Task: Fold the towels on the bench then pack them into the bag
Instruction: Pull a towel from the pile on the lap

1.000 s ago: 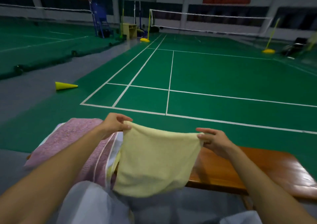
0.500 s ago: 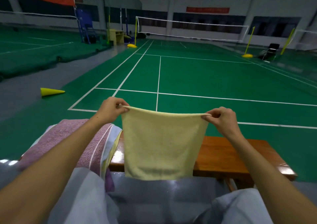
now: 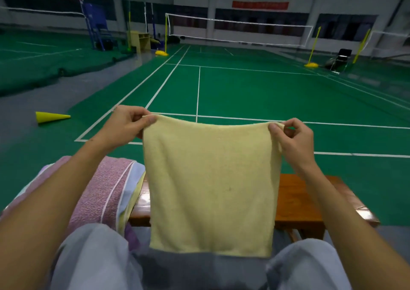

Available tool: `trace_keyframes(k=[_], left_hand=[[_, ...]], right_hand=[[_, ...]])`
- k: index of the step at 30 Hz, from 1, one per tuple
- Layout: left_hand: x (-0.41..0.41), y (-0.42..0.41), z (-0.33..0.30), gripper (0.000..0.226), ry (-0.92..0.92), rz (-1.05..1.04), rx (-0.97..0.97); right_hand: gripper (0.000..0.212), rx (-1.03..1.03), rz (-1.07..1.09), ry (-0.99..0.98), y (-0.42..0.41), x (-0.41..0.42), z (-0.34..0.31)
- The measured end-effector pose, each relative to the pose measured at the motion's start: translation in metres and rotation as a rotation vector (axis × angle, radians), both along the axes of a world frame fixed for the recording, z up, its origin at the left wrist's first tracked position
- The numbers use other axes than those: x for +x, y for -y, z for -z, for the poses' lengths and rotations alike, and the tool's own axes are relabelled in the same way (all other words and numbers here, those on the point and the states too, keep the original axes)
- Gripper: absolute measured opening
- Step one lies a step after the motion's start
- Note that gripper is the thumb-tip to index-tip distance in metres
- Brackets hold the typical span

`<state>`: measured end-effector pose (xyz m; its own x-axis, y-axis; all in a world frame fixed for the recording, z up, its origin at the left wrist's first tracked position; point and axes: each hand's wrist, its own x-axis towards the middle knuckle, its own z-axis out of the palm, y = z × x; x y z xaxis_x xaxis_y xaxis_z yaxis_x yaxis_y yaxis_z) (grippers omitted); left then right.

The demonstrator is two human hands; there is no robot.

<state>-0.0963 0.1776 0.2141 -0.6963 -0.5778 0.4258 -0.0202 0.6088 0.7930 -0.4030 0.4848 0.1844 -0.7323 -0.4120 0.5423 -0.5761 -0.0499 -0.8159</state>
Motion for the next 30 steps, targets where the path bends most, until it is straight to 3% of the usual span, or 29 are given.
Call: trace_keyframes(k=[5,11,17,21,24,28,30], left_hand=[[-0.069,0.064,0.077,0.017,0.314,-0.086,0.044],[-0.153,0.131,0.203,0.019,0.523,-0.249,0.054],[-0.179,0.178,0.285,0.023,0.716,-0.267,0.081],[-0.176,0.167,0.282,0.007,0.715,-0.321,0.032],[-0.169,0.140,0.259,0.008,0.712,-0.355,-0.084],[-0.161,0.090,0.236,0.007,0.669,-0.247,-0.085],[-0.159,0.062,0.235,0.010,0.662,-0.166,-0.066]], right_hand=[[0.024,0.303,0.090,0.159,0.078,-0.064,0.081],[0.024,0.567,0.127,0.293,0.164,-0.126,0.193],[0.027,0.839,0.199,0.155,0.197,-0.154,0.249],[0.037,0.870,0.221,0.028,0.178,-0.144,0.250],[0.039,0.859,0.229,0.015,0.150,-0.128,0.243],[0.024,0.971,0.289,0.156,0.110,-0.100,0.237],[0.028,1.015,0.277,0.258,0.092,-0.085,0.240]])
